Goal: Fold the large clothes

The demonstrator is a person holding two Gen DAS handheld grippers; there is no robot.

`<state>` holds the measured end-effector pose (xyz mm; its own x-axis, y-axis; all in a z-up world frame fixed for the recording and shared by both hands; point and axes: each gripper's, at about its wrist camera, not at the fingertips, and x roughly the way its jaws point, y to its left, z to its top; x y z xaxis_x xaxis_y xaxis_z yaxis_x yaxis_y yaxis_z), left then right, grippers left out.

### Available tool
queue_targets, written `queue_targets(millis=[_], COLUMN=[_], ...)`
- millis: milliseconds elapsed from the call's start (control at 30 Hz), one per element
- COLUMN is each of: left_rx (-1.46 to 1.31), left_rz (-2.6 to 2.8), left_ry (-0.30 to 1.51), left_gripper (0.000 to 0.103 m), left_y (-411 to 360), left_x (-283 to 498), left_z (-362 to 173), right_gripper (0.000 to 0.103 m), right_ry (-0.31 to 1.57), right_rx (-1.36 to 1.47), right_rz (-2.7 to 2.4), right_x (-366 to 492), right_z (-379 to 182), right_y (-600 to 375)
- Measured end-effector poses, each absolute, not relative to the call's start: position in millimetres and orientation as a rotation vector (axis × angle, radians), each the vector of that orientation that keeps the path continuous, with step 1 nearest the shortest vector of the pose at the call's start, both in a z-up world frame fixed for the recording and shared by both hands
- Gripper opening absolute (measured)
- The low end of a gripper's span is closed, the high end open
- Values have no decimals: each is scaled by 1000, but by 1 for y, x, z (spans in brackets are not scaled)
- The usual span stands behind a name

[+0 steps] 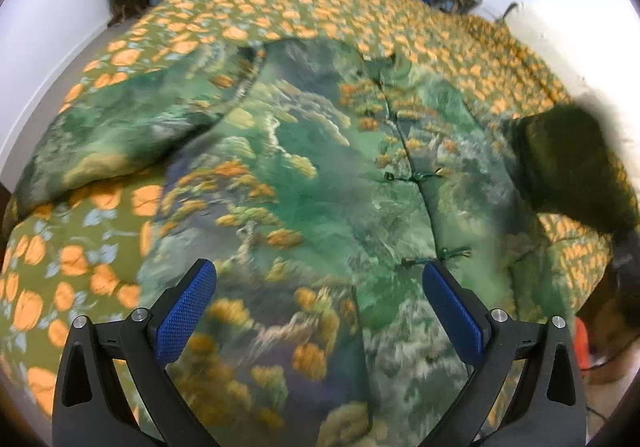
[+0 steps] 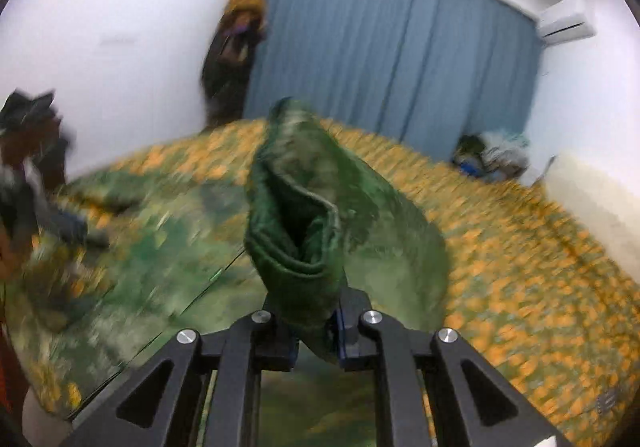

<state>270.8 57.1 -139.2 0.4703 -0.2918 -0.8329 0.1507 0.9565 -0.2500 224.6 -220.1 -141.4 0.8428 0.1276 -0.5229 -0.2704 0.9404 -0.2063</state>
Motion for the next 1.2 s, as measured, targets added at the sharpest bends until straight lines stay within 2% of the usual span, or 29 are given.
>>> queue_targets(millis=[233, 267, 300, 333, 367, 400, 533, 733, 767, 800, 867, 933, 1000, 1100, 1200], left_rx=[-261, -271, -282, -295, -303, -310, -333, -203, -206, -200, -139, -90, -56, -72, -97], left_rz=[-350, -371, -397, -423, -441, -461, -544, -622, -618, -606, -555, -511, -460, -428, -451], left_ry=[1062, 1071, 1083, 1096, 1108, 1125, 1170, 1204, 1223, 1241, 1248, 1226, 1210, 1183, 1136], left_gripper=[102, 102, 102, 102, 102, 102, 102, 101, 96, 79, 61, 50, 26, 11, 6], left_y=[47, 41, 34, 27, 22, 15, -14, -87, -92, -100, -112, -117, -119, -111, -101], left_x=[246, 246, 246, 247, 247, 248, 246, 258, 263, 267, 271, 271, 268, 266, 265], left_z=[-145, -147, -151, -156, -159, -162, -171, -188, -194, -200, -207, -205, -200, -186, -164], right_gripper=[16, 26, 47, 59, 79, 82, 82, 82, 82, 82, 82, 82, 82, 82, 82], right_ry=[700, 728, 762, 779, 780, 774, 795, 770, 766, 761, 737, 723, 716, 713, 699], right_rx=[-325, -324, -318, -312, -309, -308, -295, -165, -138, -122, -108, -102, -99, -86, -68], right_rz=[249, 265, 295, 325, 348, 363, 438, 406, 398, 390, 364, 355, 349, 344, 328], right_x=[224, 225, 224, 219, 212, 204, 167, 123, 119, 118, 113, 113, 114, 117, 118], right_z=[-218, -222, -228, -232, -232, -232, -223, -195, -192, -188, -184, -182, -184, -185, -183], right_y=[-171, -169, -165, -161, -156, -154, -159, -200, -206, -209, -214, -216, -217, -220, -226])
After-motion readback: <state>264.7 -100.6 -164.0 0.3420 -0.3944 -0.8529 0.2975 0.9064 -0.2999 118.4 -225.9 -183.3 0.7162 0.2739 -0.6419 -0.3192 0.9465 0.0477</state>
